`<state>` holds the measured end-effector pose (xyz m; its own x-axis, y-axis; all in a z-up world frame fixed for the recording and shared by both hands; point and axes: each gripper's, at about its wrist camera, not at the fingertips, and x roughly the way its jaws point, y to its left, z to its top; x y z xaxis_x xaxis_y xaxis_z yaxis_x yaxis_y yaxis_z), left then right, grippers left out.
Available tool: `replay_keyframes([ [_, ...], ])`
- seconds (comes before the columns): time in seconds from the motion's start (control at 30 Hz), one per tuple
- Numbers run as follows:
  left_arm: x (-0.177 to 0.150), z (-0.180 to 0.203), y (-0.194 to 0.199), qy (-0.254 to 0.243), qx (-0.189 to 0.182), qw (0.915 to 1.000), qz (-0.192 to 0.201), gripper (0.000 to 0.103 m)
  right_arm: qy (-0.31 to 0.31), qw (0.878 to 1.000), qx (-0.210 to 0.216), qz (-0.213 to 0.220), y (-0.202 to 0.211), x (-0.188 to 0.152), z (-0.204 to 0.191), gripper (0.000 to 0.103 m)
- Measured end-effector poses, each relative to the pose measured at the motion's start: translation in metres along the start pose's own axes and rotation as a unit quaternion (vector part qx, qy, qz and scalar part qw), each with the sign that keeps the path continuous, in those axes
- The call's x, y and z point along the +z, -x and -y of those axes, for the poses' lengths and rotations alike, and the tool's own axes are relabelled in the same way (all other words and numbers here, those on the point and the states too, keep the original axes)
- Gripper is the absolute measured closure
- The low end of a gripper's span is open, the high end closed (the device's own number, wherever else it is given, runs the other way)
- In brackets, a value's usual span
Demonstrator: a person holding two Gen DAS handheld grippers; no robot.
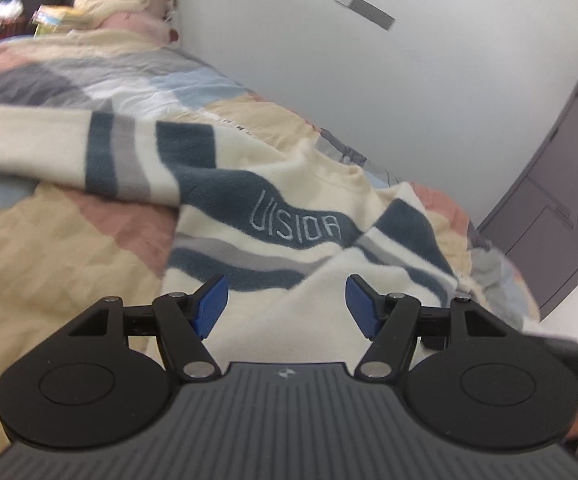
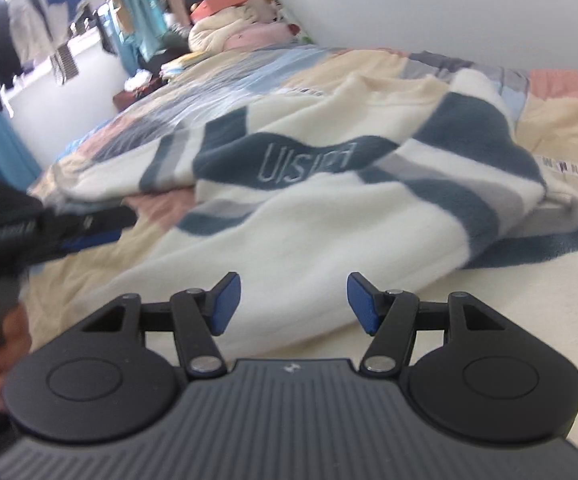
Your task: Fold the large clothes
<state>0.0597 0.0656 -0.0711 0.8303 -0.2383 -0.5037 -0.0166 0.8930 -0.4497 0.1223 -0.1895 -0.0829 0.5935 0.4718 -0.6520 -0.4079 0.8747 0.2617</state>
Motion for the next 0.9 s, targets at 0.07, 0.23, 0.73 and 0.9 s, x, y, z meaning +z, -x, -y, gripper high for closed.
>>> replay_keyframes([
  [0.07, -0.002, 0.004, -0.004, -0.010, 0.006, 0.9999, 0.000, 0.033, -0.012, 1.000, -0.006, 0.008, -0.004, 0.005, 0.008, 0.042],
  [0.23, -0.007, 0.013, -0.020, -0.034, 0.022, 0.9991, -0.015, 0.033, -0.028, 0.999, -0.017, 0.025, -0.013, 0.011, 0.022, 0.042],
  [0.73, -0.040, 0.032, -0.082, -0.139, 0.075, 0.9832, -0.091, 0.033, -0.018, 0.996, -0.092, 0.000, -0.045, -0.004, 0.040, 0.043],
  [0.9, -0.041, 0.024, -0.092, -0.119, 0.088, 0.9837, -0.103, 0.032, -0.029, 0.993, -0.110, -0.031, -0.058, -0.013, 0.051, 0.043],
])
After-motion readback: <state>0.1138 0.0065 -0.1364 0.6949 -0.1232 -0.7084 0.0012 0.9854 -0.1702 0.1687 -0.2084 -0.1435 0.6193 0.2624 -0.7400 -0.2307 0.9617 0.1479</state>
